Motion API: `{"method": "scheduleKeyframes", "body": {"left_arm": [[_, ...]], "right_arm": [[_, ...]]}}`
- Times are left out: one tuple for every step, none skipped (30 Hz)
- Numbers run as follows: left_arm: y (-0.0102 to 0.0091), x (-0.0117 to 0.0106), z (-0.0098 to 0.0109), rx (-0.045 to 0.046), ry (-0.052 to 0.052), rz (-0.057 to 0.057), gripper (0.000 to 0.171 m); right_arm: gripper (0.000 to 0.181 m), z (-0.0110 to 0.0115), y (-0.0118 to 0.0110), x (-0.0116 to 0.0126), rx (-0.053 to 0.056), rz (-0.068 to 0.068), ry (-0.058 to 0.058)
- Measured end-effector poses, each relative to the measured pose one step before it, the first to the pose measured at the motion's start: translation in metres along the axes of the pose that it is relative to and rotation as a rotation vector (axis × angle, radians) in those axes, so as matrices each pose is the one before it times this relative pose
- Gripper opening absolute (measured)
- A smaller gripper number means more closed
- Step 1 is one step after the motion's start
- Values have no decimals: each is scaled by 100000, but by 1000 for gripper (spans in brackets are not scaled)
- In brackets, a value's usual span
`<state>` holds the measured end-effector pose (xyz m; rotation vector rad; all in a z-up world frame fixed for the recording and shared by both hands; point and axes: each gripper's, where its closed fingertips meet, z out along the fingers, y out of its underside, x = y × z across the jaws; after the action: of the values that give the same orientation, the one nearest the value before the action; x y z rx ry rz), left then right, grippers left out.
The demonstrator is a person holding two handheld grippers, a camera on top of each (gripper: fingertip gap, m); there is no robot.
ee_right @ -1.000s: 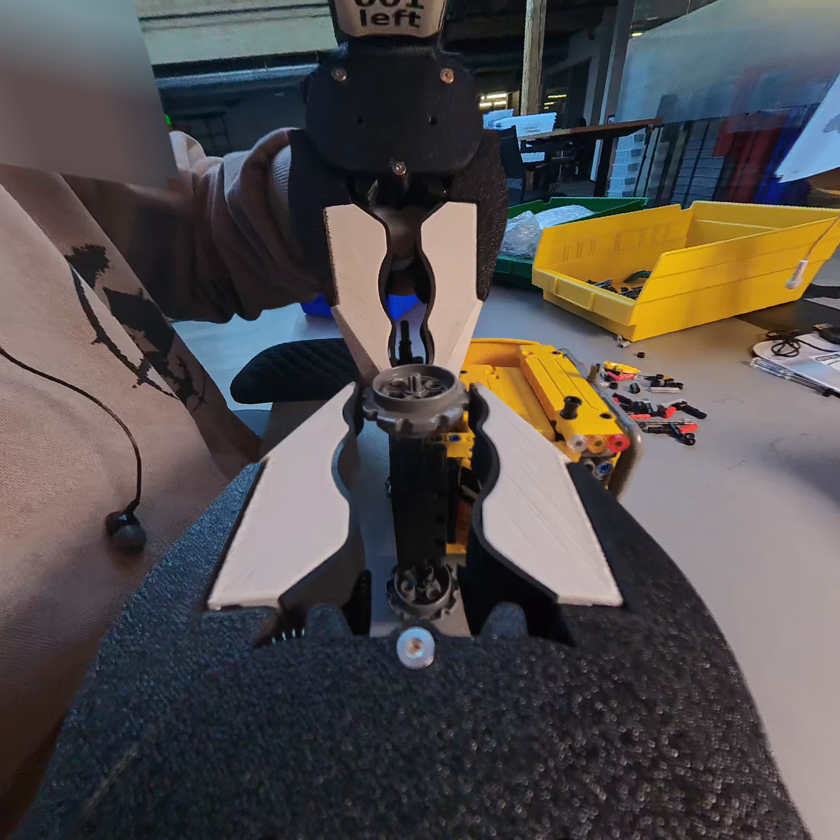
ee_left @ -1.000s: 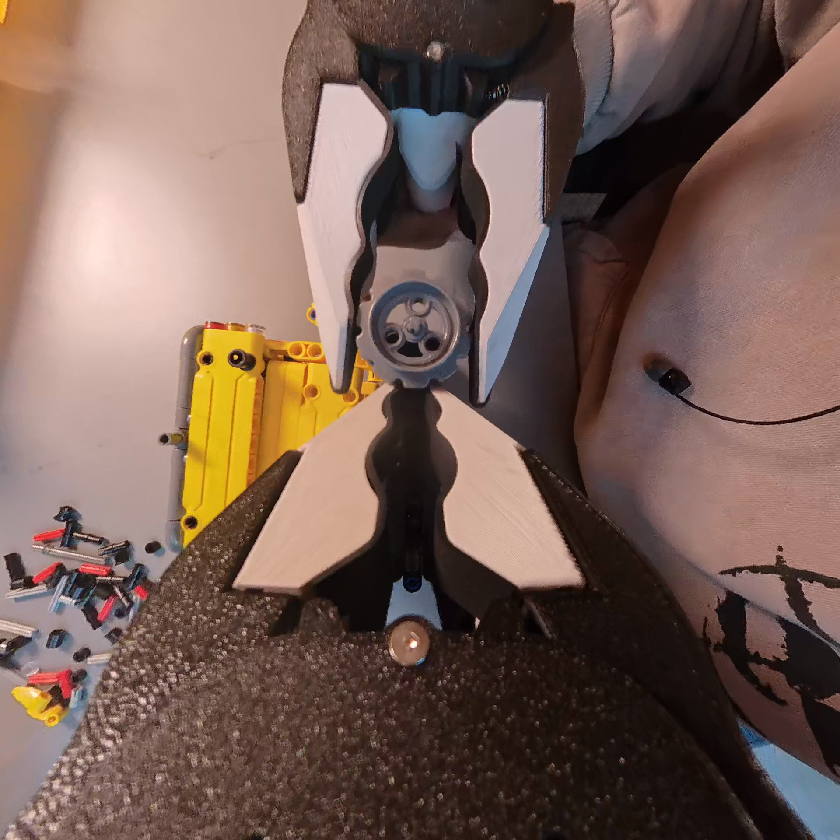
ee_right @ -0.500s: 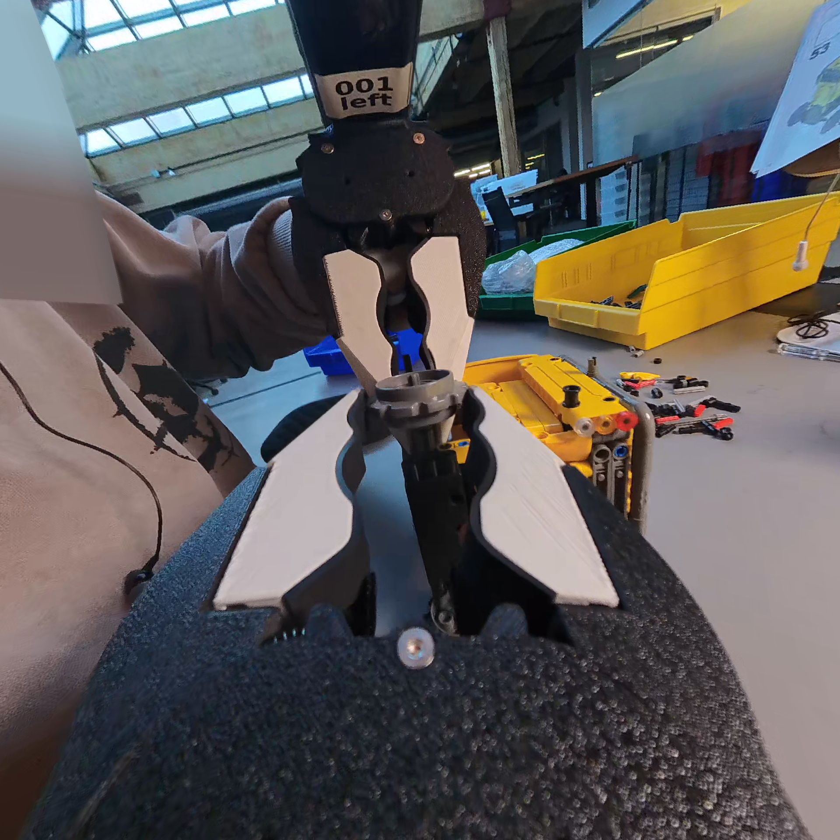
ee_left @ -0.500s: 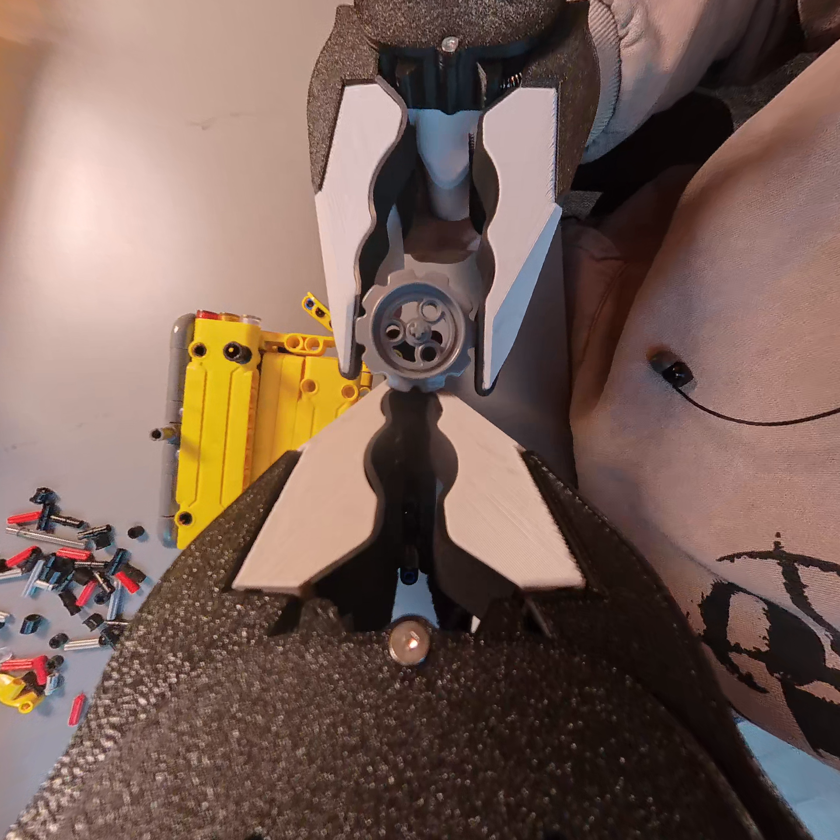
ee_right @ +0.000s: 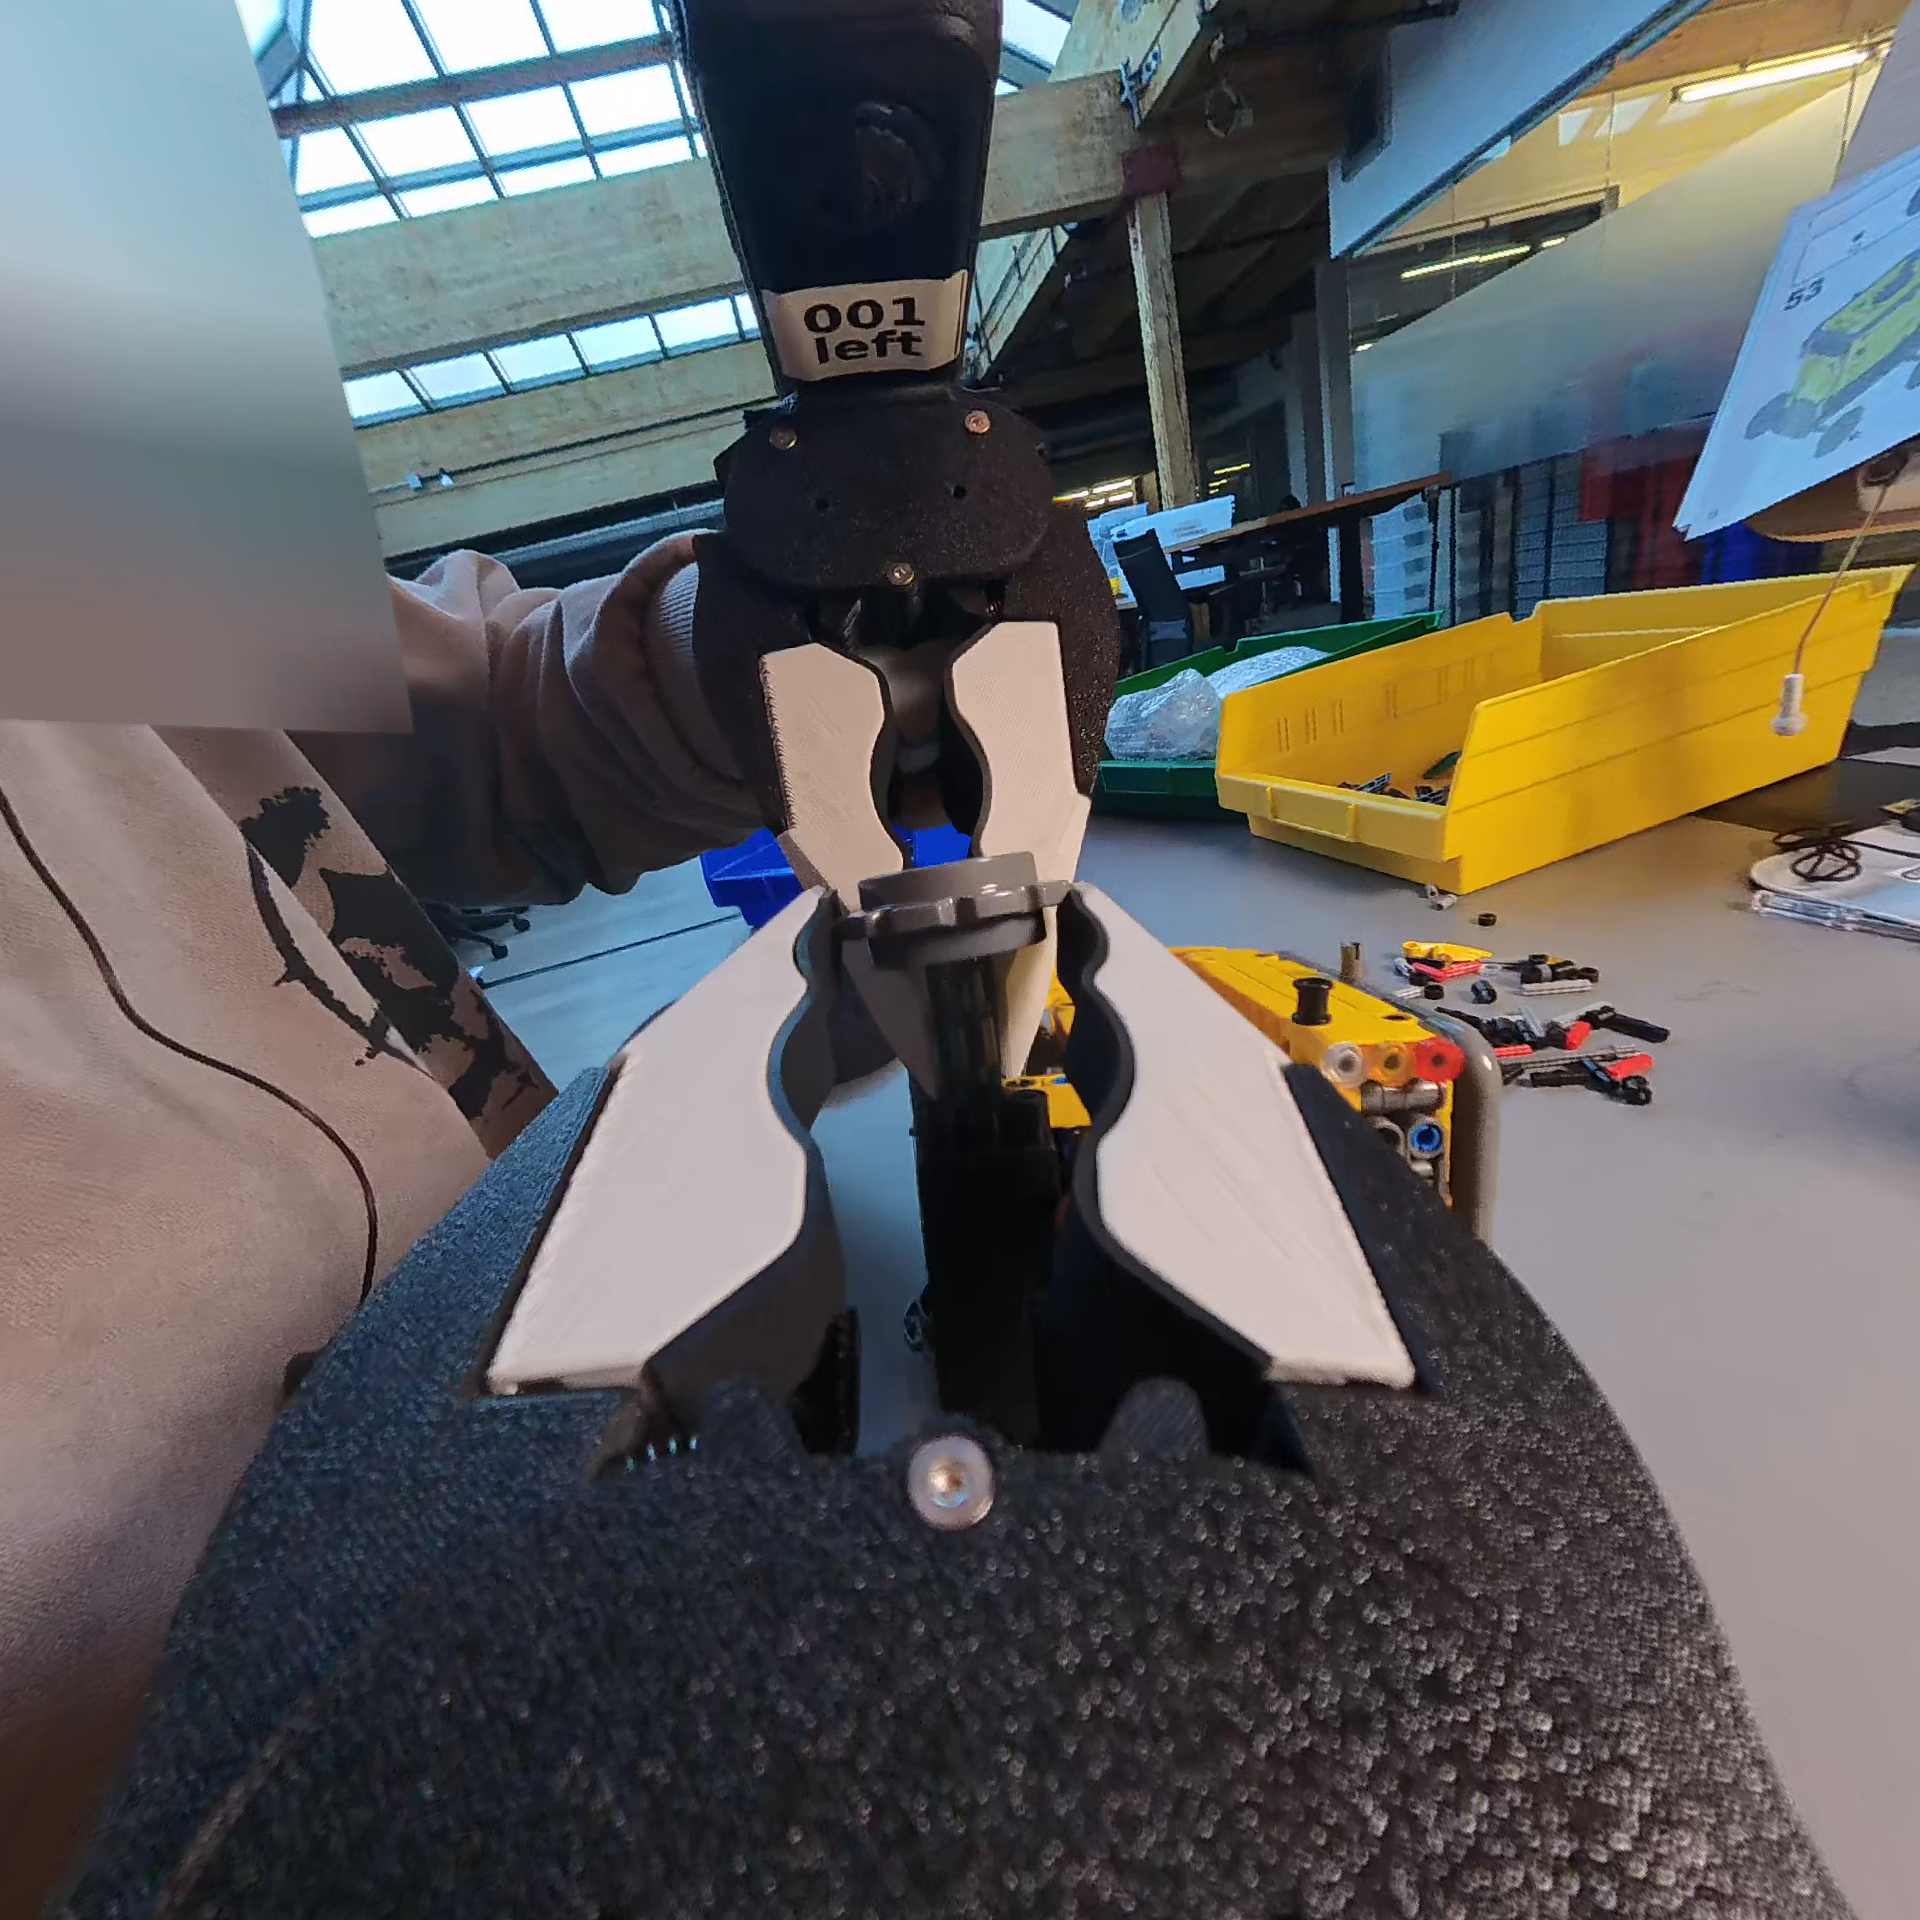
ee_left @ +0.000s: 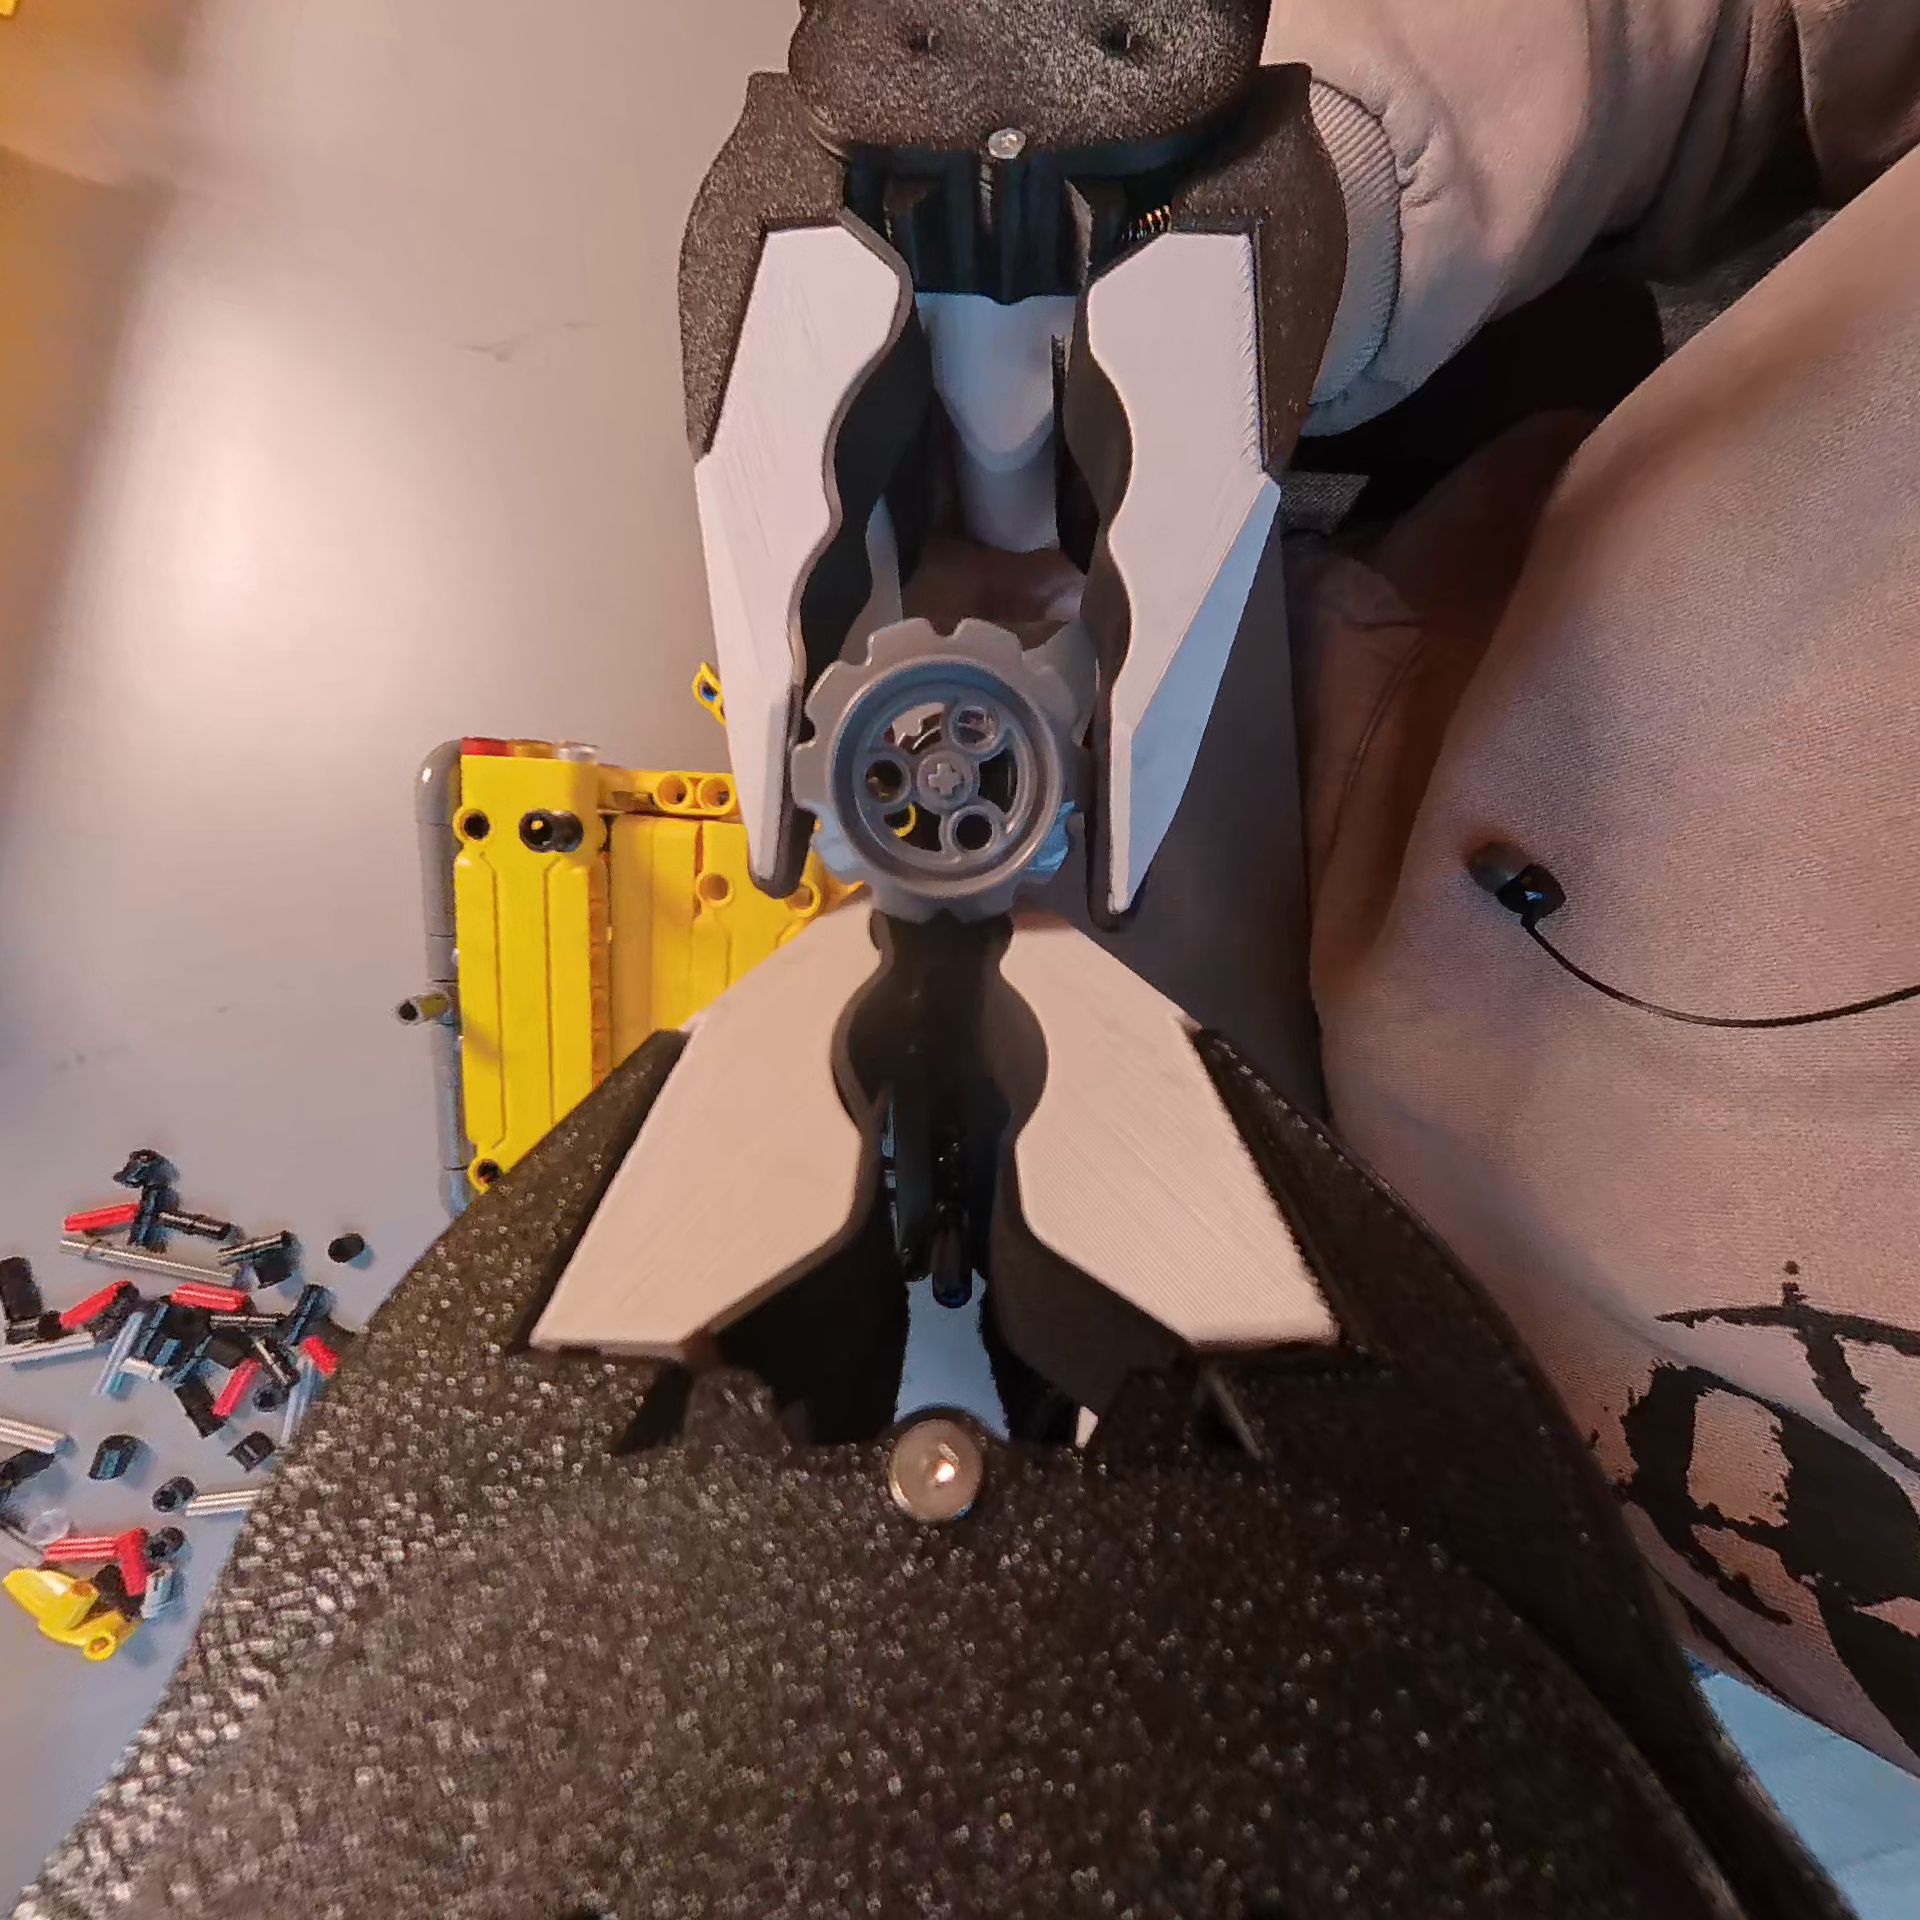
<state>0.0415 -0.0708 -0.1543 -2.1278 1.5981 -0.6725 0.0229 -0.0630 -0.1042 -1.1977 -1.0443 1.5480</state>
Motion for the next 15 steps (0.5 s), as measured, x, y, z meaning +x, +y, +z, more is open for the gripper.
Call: {"method": "scheduleKeyframes", "body": {"left_arm": [[-38, -66, 39, -155, -262, 84, 6], [-43, -53, 36, -662, -598, 577, 6], [-39, -53, 14, -513, -548, 562, 6], [-68, -87, -3, 90, -184, -250, 6], [-71, -98, 63, 534, -45, -622, 6], [-25, -14, 85, -195, -120, 82, 6], [18, 64, 193, -821, 97, 394, 6], [-76, 698, 653, -426, 3638, 718, 7], [-604, 1408, 1035, 1848, 6347, 1813, 2], [-304, 424, 550, -2500, -442, 4344, 8], [-247, -706, -57, -3563, -6613, 4370, 10], [259, -1218, -434, -3349, -6279, 619, 7], [485, -924, -256, -818, -2193, -2795, 7], [331, -258, -96, 551, 1366, -3533, 7], [23, 67, -44, 881, 1703, -1181, 7]], "right_arm": [[38, -69, -27, 124, 179, -85, 309], [37, -54, -58, 42, 776, 1013, -180], [37, -36, -42, 37, 75, -576, 210], [37, 19, -98, 58, 233, -87, -30], [37, -29, -87, 184, 192, -219, 606], [37, -51, -2, 52, 354, 685, -218], [37, -99, -30, 41, 286, -111, -3], [38, -117, -1420, -303, 8130, 941, -2067], [38, -95, -3992, -612, 16220, 2774, -4921], [37, 639, -1411, 162, 33, -9382, -20], [38, 141, 84, 714, -3631, -4424, 2058], [38, -675, 92, 842, 935, 3343, 1726], [38, -930, -173, 771, 1515, 3584, 2404], [39, -641, -589, 334, 1306, -1232, 2254], [39, -322, -608, 149, 21, -3949, 1788]]}}
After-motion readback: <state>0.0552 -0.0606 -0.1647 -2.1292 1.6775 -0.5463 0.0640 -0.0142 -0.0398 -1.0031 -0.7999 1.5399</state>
